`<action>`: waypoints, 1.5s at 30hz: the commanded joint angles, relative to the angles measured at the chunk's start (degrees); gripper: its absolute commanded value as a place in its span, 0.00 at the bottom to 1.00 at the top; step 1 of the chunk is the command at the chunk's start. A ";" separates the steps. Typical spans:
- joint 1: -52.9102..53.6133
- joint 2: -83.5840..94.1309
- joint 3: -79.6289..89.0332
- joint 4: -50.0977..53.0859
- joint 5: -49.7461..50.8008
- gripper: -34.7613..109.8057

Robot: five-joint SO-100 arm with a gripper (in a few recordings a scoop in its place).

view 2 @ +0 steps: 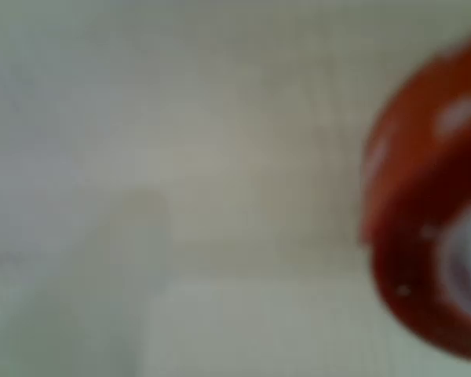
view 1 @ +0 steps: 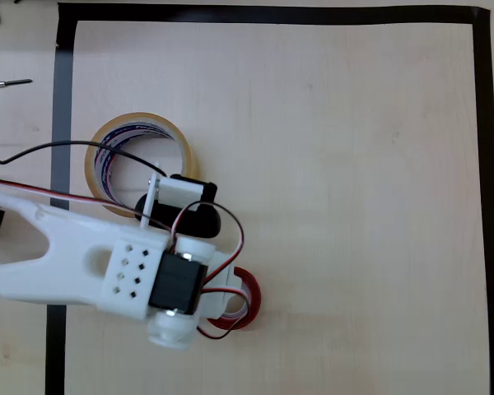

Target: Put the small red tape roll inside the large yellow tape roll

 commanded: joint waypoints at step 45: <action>-1.23 20.13 -17.67 5.45 -1.93 0.24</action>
